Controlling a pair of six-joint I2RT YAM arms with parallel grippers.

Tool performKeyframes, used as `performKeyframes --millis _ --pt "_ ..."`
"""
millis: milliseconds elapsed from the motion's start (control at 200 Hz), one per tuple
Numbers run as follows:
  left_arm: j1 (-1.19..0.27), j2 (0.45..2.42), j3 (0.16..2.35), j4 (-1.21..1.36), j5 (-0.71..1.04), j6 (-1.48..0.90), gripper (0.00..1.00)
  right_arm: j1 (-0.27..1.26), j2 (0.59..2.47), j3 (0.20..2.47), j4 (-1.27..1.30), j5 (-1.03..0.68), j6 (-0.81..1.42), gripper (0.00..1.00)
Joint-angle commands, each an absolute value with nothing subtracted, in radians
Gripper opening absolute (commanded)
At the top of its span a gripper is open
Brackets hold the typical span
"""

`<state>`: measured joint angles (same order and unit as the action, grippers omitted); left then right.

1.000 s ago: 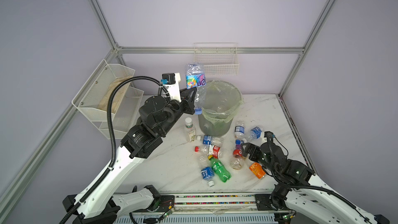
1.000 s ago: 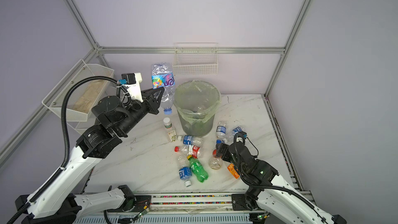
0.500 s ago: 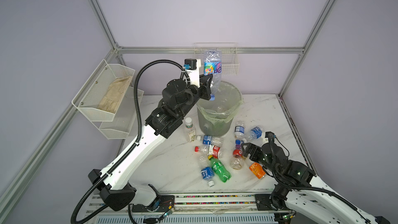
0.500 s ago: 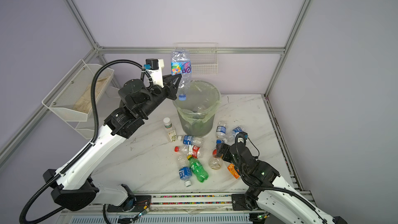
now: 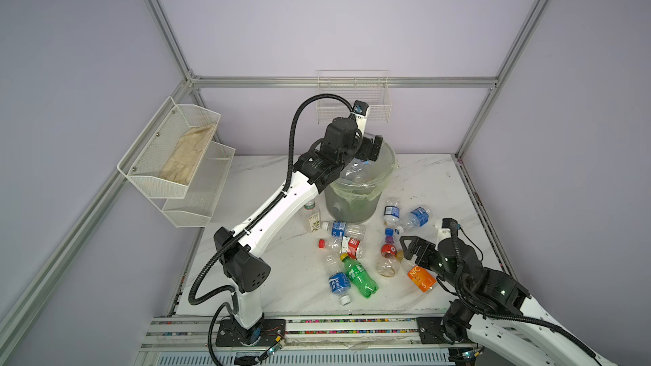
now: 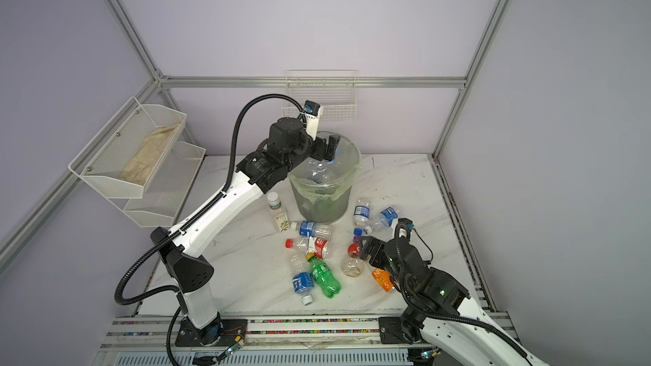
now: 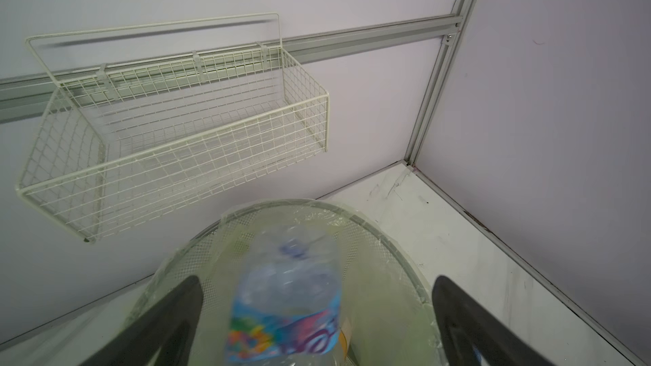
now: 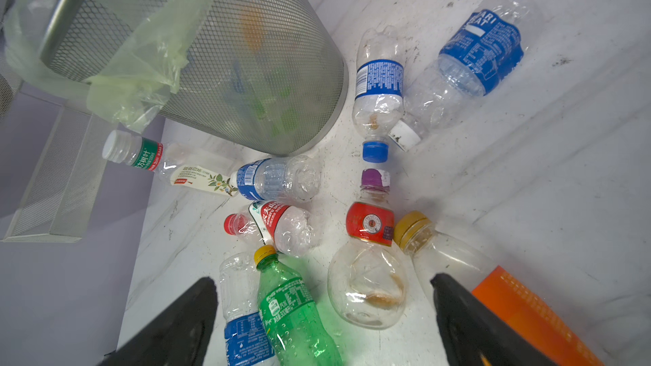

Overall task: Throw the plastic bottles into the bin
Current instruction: 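Open the left gripper to drop the bottle into the bin, then withdraw the left gripper while the right gripper lowers onto the yellow-capped green bottle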

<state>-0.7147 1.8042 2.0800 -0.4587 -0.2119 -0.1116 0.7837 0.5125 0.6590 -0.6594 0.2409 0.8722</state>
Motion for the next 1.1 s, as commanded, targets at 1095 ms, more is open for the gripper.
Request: performKeyframes --millis 1095 --pt "-0.722 0.759 1.109 -0.288 -0.287 -0.291 1.00 0.784 0.750 0.567 -0.416 0.014 0.818 0.97"
